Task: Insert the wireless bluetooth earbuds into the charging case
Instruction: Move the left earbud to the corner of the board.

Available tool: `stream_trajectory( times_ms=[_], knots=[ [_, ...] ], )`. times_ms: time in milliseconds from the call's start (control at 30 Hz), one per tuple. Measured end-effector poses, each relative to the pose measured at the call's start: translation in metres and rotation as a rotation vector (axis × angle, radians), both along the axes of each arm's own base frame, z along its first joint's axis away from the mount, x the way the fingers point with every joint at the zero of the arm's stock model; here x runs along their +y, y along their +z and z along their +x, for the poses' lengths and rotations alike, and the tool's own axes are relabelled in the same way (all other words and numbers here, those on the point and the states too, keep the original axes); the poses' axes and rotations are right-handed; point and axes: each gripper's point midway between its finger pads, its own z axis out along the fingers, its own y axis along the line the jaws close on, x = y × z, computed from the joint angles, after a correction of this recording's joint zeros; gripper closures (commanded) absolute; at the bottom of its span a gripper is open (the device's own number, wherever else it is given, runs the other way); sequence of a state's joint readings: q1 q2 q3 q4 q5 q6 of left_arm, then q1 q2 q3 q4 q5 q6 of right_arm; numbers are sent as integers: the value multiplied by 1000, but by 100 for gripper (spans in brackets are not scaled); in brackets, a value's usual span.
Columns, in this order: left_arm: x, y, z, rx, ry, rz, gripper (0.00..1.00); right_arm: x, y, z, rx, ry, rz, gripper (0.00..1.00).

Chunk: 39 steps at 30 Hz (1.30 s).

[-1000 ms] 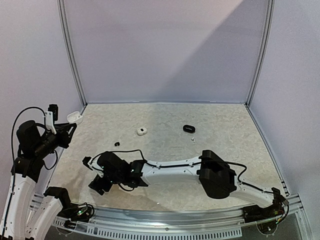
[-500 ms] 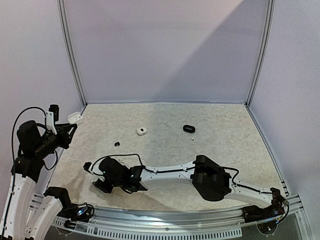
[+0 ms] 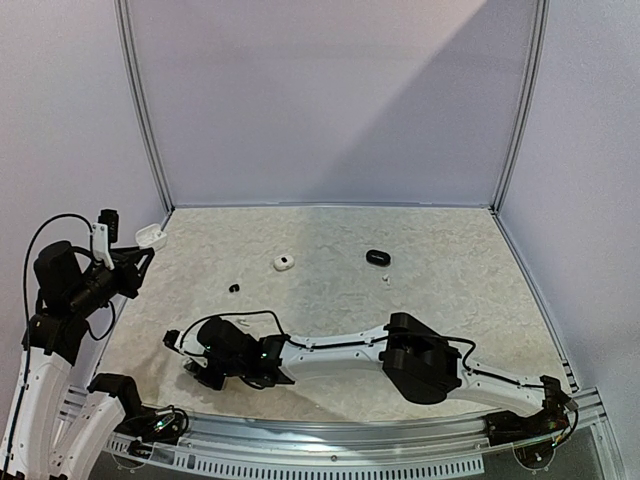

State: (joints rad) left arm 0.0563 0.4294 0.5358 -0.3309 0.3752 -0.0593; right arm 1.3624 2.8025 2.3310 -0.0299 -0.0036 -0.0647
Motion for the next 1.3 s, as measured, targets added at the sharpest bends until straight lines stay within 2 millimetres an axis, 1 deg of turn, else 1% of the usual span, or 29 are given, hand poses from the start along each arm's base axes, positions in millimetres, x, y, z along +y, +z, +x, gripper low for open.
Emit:
stream_trajectory(
  times_ms=[267, 367, 567, 667, 767, 900, 1100, 1300],
  knots=[
    [0, -1, 0, 3, 2, 5, 100, 0, -1, -3, 15, 11, 2, 85],
    [0, 0, -1, -1, 1, 8, 100, -3, -2, -4, 20, 8, 10, 88],
    [0, 0, -1, -4, 0, 13, 100, -22, -1, -7, 28, 3, -19, 91],
    [0, 0, -1, -5, -1, 17, 100, -36, -1, -8, 26, -8, -48, 92],
    [0, 0, -1, -7, -3, 21, 100, -52, 0, -7, 13, -25, -83, 92],
    [0, 0, -1, -9, -6, 27, 100, -81, -1, -6, -9, -52, -142, 93],
    [-1, 0, -1, -11, -11, 31, 100, -145, -2, -5, -43, -106, -264, 93],
    [-3, -5, -1, -1, -21, 28, 100, -203, -3, -7, -68, -134, -384, 93]
  ],
)
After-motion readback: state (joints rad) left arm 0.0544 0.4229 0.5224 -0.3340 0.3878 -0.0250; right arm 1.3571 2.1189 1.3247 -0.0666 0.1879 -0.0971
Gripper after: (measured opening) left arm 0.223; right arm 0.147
